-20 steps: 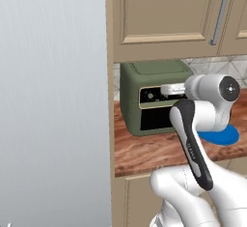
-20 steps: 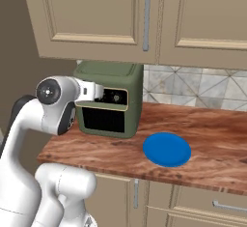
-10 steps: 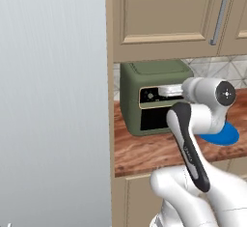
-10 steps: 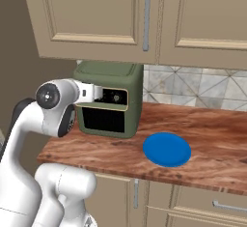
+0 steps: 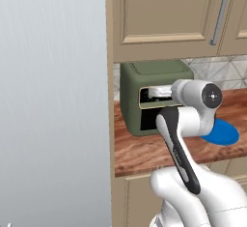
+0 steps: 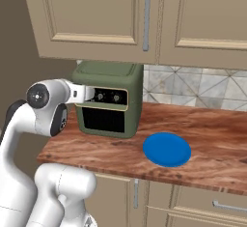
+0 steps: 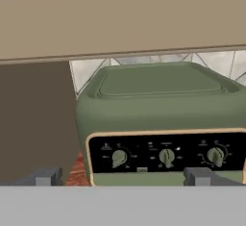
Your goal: Pull the toaster oven rack outwards. Pick up the baguette from the plate and place it on the toaster oven rack. Close the toaster oven door fully and set the temperature to the lowest setting.
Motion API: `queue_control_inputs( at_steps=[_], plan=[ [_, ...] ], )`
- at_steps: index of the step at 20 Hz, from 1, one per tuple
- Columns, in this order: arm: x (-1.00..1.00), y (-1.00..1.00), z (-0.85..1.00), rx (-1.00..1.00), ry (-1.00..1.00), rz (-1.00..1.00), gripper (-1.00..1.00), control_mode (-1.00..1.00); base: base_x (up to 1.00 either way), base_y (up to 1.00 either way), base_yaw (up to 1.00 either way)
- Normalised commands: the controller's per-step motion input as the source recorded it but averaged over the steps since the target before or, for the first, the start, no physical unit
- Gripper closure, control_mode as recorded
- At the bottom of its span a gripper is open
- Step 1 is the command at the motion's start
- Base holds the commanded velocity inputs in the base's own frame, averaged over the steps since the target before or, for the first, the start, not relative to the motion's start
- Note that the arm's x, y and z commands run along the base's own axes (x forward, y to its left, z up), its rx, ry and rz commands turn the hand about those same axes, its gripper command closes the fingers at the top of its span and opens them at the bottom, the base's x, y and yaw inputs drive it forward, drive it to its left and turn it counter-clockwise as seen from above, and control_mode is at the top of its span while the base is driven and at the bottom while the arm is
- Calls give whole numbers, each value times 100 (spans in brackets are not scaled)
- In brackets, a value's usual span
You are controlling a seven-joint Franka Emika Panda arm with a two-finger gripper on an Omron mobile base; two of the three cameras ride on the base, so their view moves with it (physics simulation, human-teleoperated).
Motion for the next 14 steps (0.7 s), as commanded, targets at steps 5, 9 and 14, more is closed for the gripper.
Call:
queue_control_inputs(
  at_steps=[5,9,14],
  plan=[
    [13,1,-7,13,0,-5,-100,-100,0,0,0],
    [8,0,-4,16,0,-5,-100,-100,0,0,0],
    [7,0,-3,17,0,-4,-100,-100,0,0,0]
  ],
)
